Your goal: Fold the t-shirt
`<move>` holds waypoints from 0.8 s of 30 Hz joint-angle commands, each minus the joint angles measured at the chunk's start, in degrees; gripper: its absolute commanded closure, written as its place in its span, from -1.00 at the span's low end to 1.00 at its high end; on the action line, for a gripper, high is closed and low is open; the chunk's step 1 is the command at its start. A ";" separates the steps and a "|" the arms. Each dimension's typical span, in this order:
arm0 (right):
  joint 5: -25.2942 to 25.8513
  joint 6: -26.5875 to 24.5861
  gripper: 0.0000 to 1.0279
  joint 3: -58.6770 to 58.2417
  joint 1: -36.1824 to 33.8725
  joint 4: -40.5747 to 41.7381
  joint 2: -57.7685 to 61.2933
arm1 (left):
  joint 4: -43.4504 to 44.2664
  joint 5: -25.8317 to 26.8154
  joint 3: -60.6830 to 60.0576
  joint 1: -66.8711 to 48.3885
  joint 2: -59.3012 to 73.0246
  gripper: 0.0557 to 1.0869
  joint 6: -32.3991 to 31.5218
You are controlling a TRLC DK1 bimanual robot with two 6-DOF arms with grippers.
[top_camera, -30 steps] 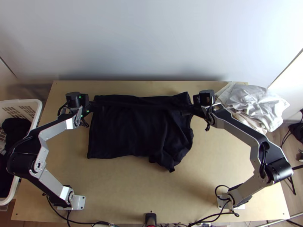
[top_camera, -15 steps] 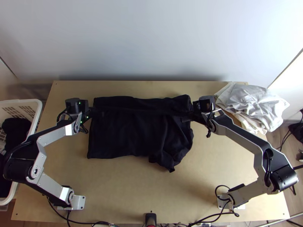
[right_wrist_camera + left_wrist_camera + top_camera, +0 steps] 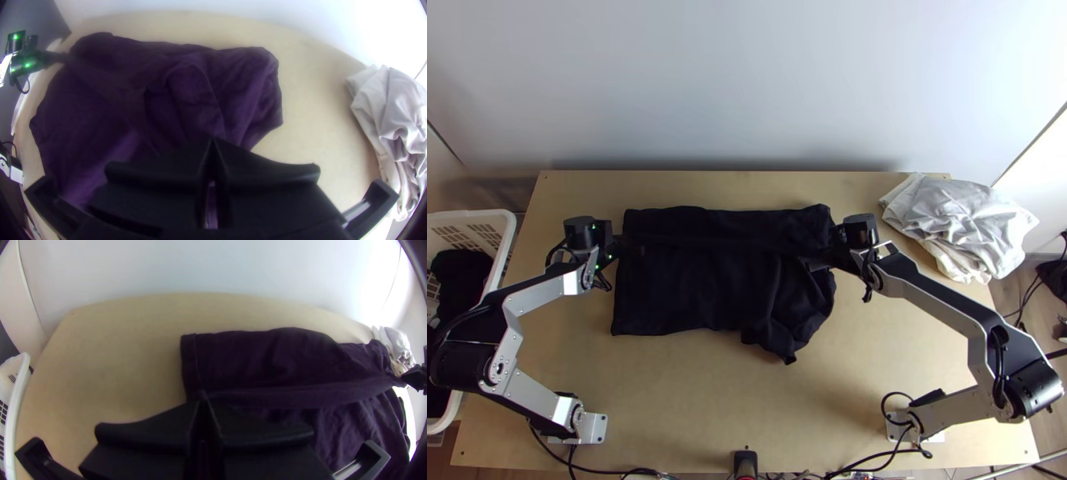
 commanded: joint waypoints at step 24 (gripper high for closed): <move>-1.75 -0.52 -0.93 -0.72 0.82 -15.22 -11.68 | -23.23 6.05 -3.50 0.91 -18.12 -0.31 0.47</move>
